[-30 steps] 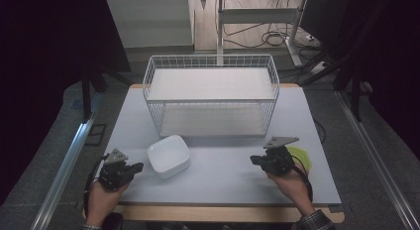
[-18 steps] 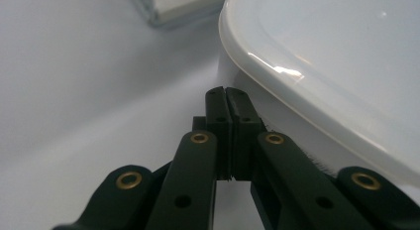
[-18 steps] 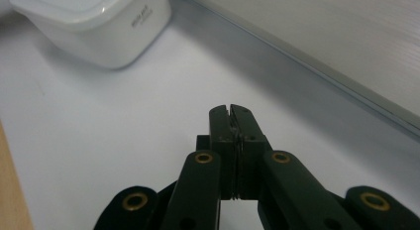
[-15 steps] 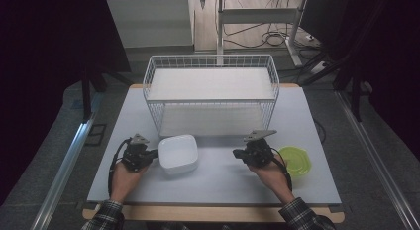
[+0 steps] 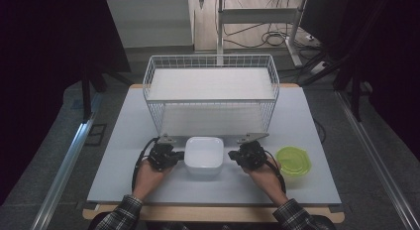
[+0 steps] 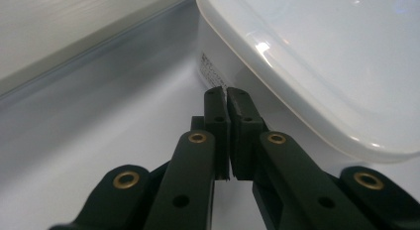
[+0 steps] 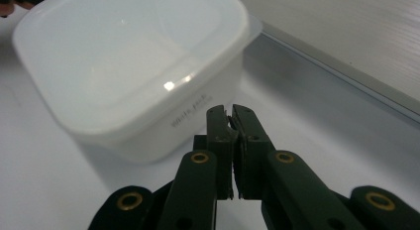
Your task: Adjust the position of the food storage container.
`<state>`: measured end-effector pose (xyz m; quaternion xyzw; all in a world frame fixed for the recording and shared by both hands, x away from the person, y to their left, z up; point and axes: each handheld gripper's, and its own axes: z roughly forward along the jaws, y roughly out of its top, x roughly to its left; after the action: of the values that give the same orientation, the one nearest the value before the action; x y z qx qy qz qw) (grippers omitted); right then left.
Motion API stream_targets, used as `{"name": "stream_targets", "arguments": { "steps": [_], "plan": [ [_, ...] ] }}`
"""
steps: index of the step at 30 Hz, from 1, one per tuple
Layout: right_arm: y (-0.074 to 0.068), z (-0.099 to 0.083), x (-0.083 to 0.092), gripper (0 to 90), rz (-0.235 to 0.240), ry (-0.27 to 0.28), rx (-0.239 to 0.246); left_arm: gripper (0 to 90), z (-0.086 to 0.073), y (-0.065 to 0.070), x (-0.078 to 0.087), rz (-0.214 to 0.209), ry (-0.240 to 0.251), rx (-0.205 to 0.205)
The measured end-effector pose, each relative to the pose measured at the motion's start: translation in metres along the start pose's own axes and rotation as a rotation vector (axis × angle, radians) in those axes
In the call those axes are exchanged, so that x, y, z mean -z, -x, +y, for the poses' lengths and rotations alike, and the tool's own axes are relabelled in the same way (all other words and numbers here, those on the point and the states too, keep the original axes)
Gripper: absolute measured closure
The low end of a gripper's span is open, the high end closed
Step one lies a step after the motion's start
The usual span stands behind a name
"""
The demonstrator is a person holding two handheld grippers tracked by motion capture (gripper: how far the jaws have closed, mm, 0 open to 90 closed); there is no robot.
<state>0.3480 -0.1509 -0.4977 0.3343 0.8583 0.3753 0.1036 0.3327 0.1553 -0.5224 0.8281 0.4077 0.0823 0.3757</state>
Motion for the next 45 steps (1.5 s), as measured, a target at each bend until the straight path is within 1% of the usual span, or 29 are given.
{"name": "stream_targets", "arguments": {
  "steps": [3, 5, 6, 9, 13, 15, 16, 17, 18, 20, 22, 23, 24, 25, 26, 27, 28, 32, 33, 34, 38, 39, 41, 42, 43, 45],
  "plan": [
    [0.002, -0.002, -0.002, 86.2, -0.003, -0.008, -0.009, 88.0, 0.003, 0.008, -0.005, -0.022, 0.008, -0.006],
    [0.003, -0.003, -0.002, 87.4, -0.014, -0.014, -0.015, 88.8, 0.004, 0.012, -0.007, -0.009, 0.004, -0.017],
    [0.004, -0.004, 0.0, 89.0, -0.007, -0.014, -0.028, 89.4, 0.005, 0.014, -0.008, -0.012, 0.002, -0.025],
    [0.004, -0.006, 0.002, 89.1, -0.008, -0.017, -0.028, 89.6, 0.004, 0.017, -0.008, -0.023, 0.003, -0.025],
    [-0.001, -0.01, 0.008, 89.2, -0.011, -0.028, -0.041, 89.7, 0.003, 0.022, -0.006, -0.029, -0.003, -0.029],
    [-0.004, -0.013, 0.011, 89.2, -0.019, -0.031, -0.034, 89.7, 0.001, 0.026, -0.005, -0.047, -0.008, -0.031],
    [-0.005, -0.015, 0.013, 89.2, -0.027, -0.034, -0.033, 89.7, 0.001, 0.029, -0.005, -0.048, -0.01, -0.04],
    [-0.006, -0.016, 0.014, 89.2, -0.035, -0.036, -0.027, 89.7, 0.0, 0.033, -0.005, -0.045, -0.014, -0.051],
    [-0.007, -0.017, 0.016, 89.2, -0.04, -0.041, -0.032, 89.7, 0.0, 0.035, -0.005, -0.042, -0.015, -0.055],
    [-0.006, -0.018, 0.017, 89.1, -0.041, -0.037, -0.027, 89.6, 0.001, 0.036, -0.005, -0.037, -0.02, -0.07],
    [-0.005, -0.019, 0.018, 88.7, -0.04, -0.035, -0.033, 87.2, 0.001, 0.035, -0.004, -0.044, -0.018, -0.065],
    [-0.005, -0.018, 0.019, 88.3, -0.044, -0.034, -0.027, 85.5, 0.001, 0.034, -0.001, -0.037, -0.019, -0.067],
    [-0.008, -0.018, 0.023, 86.8, -0.086, -0.036, 0.014, 83.0, 0.0, 0.033, 0.003, -0.019, -0.017, -0.074],
    [-0.008, -0.018, 0.023, 86.8, -0.086, -0.036, 0.014, 83.0, -0.001, 0.032, 0.007, -0.004, -0.014, -0.084],
    [-0.009, -0.018, 0.026, 85.6, -0.101, -0.03, 0.033, 80.9, -0.003, 0.031, 0.012, 0.0, -0.006, -0.077],
    [-0.009, -0.018, 0.03, 83.6, -0.1, -0.02, 0.033, 78.6, -0.005, 0.029, 0.018, -0.001, 0.005, -0.082],
    [-0.008, -0.018, 0.033, 81.5, -0.094, -0.01, 0.028, 75.9, -0.008, 0.028, 0.024, 0.001, 0.017, -0.079],
    [-0.008, -0.02, 0.043, 72.9, -0.096, 0.023, 0.036, 57.9, -0.014, 0.029, 0.042, 0.017, 0.057, -0.092],
    [-0.008, -0.021, 0.045, 69.8, -0.093, 0.029, 0.028, 51.9, -0.015, 0.03, 0.044, 0.019, 0.063, -0.094],
    [-0.008, -0.022, 0.047, 67.6, -0.093, 0.032, 0.026, 48.0, -0.017, 0.031, 0.046, 0.016, 0.068, -0.093],
    [-0.011, -0.027, 0.055, 53.6, -0.083, 0.056, 0.024, 34.0, -0.024, 0.034, 0.048, -0.002, 0.076, -0.092],
    [-0.012, -0.029, 0.057, 49.6, -0.072, 0.064, 0.024, 30.4, -0.026, 0.035, 0.049, -0.005, 0.077, -0.097],
    [-0.013, -0.032, 0.061, 41.7, -0.055, 0.075, 0.029, 22.7, -0.03, 0.038, 0.05, 0.0, 0.084, -0.121],
    [-0.014, -0.033, 0.062, 37.5, -0.05, 0.08, 0.03, 20.1, -0.032, 0.039, 0.05, 0.003, 0.085, -0.135],
    [-0.015, -0.037, 0.062, 31.5, -0.037, 0.086, 0.034, 16.6, -0.033, 0.04, 0.05, 0.006, 0.088, -0.145],
    [-0.016, -0.037, 0.063, 30.1, -0.035, 0.084, 0.034, 15.8, -0.036, 0.04, 0.05, 0.011, 0.086, -0.15]
  ]
}}
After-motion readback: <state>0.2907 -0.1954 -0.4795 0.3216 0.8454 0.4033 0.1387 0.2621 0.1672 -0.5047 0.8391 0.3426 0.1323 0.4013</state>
